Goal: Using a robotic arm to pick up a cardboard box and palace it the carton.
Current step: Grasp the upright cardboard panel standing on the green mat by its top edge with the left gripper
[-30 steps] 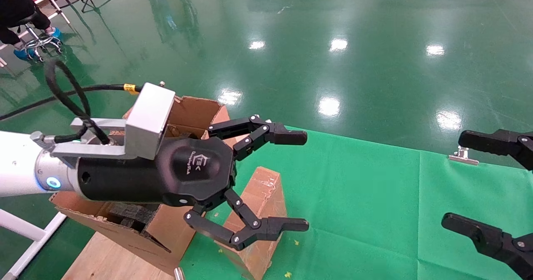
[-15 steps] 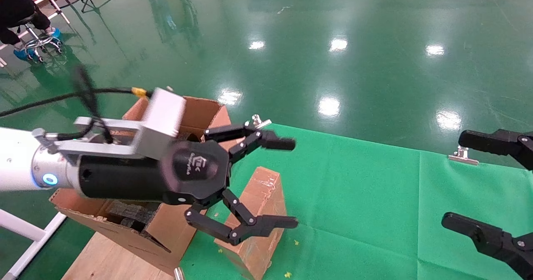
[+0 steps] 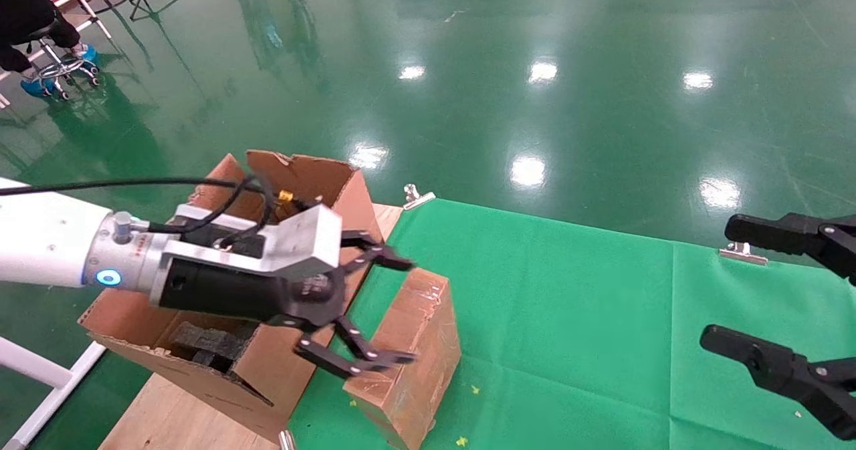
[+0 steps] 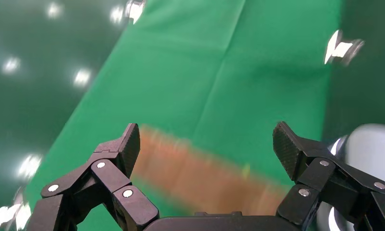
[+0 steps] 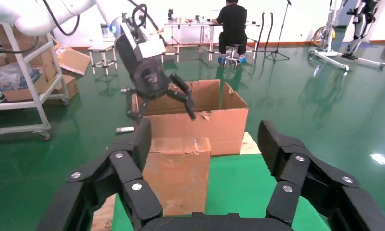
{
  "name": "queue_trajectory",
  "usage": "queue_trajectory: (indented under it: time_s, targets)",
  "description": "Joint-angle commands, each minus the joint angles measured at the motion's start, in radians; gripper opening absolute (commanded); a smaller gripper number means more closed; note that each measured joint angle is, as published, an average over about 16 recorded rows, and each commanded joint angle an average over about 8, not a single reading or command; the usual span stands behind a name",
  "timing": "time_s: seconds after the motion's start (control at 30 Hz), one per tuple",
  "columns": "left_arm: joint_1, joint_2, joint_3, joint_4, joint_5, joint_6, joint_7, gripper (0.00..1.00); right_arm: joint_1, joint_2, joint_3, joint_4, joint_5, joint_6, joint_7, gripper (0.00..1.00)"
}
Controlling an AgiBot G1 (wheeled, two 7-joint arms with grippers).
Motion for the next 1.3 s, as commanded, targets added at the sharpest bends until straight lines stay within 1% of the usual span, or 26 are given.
queue_trajectory:
  time_s: [0.03,0.1,0.23,0.43,0.53,0.63,0.77,0.9,1.27,1.3]
  targets:
    - [-0.012,-0.012,-0.003,0.005,0.017,-0.005,0.012,1.00,0.000,0.000,0.000,0.000,0.000,0.000,0.000,0.00]
    - [-0.039,-0.005,0.011,0.005,0.063,-0.018,-0.047,1.00,0.000,0.000,0.000,0.000,0.000,0.000,0.000,0.00]
    - [-0.097,0.032,0.051,0.004,0.153,-0.039,-0.225,1.00,0.000,0.000,0.000,0.000,0.000,0.000,0.000,0.00]
    - [-0.190,0.106,0.130,-0.006,0.284,-0.004,-0.486,1.00,0.000,0.000,0.000,0.000,0.000,0.000,0.000,0.00]
    - [-0.230,0.143,0.172,-0.013,0.345,0.031,-0.578,1.00,0.000,0.000,0.000,0.000,0.000,0.000,0.000,0.00]
    - [-0.255,0.173,0.210,-0.017,0.393,0.059,-0.647,1.00,0.000,0.000,0.000,0.000,0.000,0.000,0.000,0.00]
    - [-0.266,0.200,0.252,-0.021,0.425,0.074,-0.711,1.00,0.000,0.000,0.000,0.000,0.000,0.000,0.000,0.00]
    - [-0.257,0.210,0.280,-0.023,0.435,0.067,-0.746,1.00,0.000,0.000,0.000,0.000,0.000,0.000,0.000,0.00]
    - [-0.241,0.234,0.336,-0.026,0.449,0.059,-0.752,1.00,0.000,0.000,0.000,0.000,0.000,0.000,0.000,0.00]
    - [-0.242,0.236,0.340,-0.026,0.450,0.059,-0.748,1.00,0.000,0.000,0.000,0.000,0.000,0.000,0.000,0.04]
